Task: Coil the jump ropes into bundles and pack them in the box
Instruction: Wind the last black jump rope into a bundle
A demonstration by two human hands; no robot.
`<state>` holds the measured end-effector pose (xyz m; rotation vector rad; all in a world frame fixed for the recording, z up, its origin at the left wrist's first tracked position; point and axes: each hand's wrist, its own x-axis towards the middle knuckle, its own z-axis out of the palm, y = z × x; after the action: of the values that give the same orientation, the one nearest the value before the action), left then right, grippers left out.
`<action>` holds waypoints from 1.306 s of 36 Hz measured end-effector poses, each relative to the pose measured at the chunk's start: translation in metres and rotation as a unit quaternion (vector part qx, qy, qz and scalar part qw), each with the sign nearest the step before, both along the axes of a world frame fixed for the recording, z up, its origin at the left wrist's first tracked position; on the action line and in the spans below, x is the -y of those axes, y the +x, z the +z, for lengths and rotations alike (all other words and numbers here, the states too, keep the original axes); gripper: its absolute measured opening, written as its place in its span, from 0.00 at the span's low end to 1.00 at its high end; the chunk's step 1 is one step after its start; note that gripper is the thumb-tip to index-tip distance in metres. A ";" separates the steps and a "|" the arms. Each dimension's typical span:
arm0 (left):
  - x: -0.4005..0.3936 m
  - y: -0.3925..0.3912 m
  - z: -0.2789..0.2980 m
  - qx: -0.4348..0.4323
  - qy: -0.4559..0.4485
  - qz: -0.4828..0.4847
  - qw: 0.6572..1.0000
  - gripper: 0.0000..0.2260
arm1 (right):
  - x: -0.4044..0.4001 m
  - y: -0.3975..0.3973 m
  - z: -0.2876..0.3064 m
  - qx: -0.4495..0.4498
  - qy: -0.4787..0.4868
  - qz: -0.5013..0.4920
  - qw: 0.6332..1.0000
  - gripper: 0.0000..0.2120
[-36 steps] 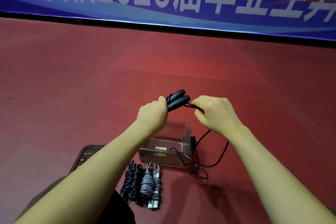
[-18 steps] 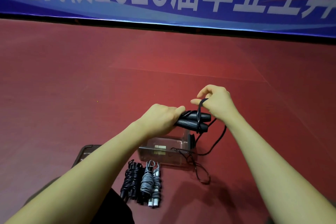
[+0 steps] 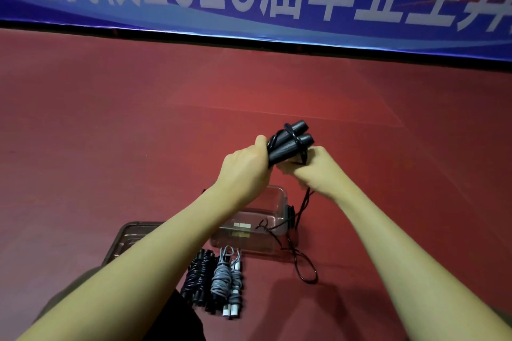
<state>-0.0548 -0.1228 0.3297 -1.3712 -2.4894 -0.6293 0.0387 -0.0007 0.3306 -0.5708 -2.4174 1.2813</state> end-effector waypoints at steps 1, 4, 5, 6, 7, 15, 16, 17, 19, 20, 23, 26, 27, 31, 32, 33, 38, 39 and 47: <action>-0.001 0.000 0.000 0.015 0.001 0.015 1.000 0.07 | 0.000 0.001 0.001 0.016 0.008 0.004 1.000 0.11; -0.002 0.000 -0.003 0.053 -0.009 0.048 0.997 0.07 | 0.003 0.001 0.005 0.040 0.006 0.022 0.999 0.12; -0.002 0.000 -0.004 0.067 -0.006 0.056 0.996 0.06 | 0.003 0.002 0.005 0.039 0.002 0.028 0.999 0.13; -0.002 0.000 -0.005 0.081 -0.004 0.065 0.995 0.06 | 0.004 0.001 0.004 0.039 0.003 0.033 0.999 0.12; -0.002 -0.001 -0.006 0.091 -0.006 0.075 0.993 0.05 | 0.005 0.001 0.003 0.043 0.011 0.038 0.998 0.11; -0.001 -0.017 -0.027 0.061 -0.115 0.131 0.983 0.06 | 0.018 0.001 0.002 0.128 0.233 0.059 0.962 0.04; -0.001 -0.019 -0.029 0.049 -0.126 0.128 0.983 0.07 | 0.017 0.001 0.004 0.143 0.298 0.060 0.942 0.05; 0.001 -0.022 -0.031 0.035 -0.137 0.123 0.982 0.07 | 0.015 0.001 0.005 0.146 0.364 0.051 0.919 0.08; 0.002 -0.026 -0.034 0.009 -0.158 0.101 0.982 0.08 | 0.010 0.001 0.002 0.081 0.471 0.026 0.878 0.12; 0.003 -0.028 -0.036 -0.002 -0.170 0.086 0.982 0.08 | 0.009 0.001 0.000 0.025 0.511 0.023 0.859 0.13; 0.003 -0.030 -0.037 -0.038 -0.193 0.043 0.980 0.08 | 0.013 0.001 -0.002 -0.083 0.504 0.014 0.860 0.13; 0.004 -0.030 -0.036 -0.101 -0.216 0.000 0.971 0.09 | 0.014 -0.001 0.002 -0.057 0.343 -0.050 0.936 0.10; 0.005 -0.030 -0.037 -0.116 -0.220 -0.017 0.968 0.09 | 0.013 -0.003 0.002 -0.054 0.267 -0.063 0.960 0.08; 0.005 -0.027 -0.038 -0.165 -0.221 -0.088 0.957 0.08 | 0.007 -0.008 0.004 -0.101 0.105 -0.112 0.983 0.07; 0.005 -0.027 -0.039 -0.171 -0.210 -0.106 0.957 0.07 | 0.006 -0.008 0.004 -0.090 0.115 -0.119 0.982 0.08; 0.005 -0.029 -0.040 -0.170 -0.184 -0.129 0.959 0.06 | 0.005 -0.007 0.004 -0.080 0.127 -0.128 0.980 0.09; 0.005 -0.033 -0.039 -0.216 -0.061 -0.212 0.951 0.04 | -0.006 -0.004 0.001 -0.028 0.089 -0.152 0.984 0.10; 0.005 -0.033 -0.037 -0.230 -0.047 -0.216 0.948 0.02 | -0.009 -0.003 0.000 -0.020 0.079 -0.153 0.985 0.10; 0.009 -0.031 -0.026 -0.255 0.046 -0.240 0.936 0.04 | -0.013 -0.001 -0.004 0.002 0.008 -0.129 0.992 0.13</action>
<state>-0.0853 -0.1318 0.3036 -1.8389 -1.7134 -0.3946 0.0376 0.0125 0.3262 -0.8505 -2.2636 1.1515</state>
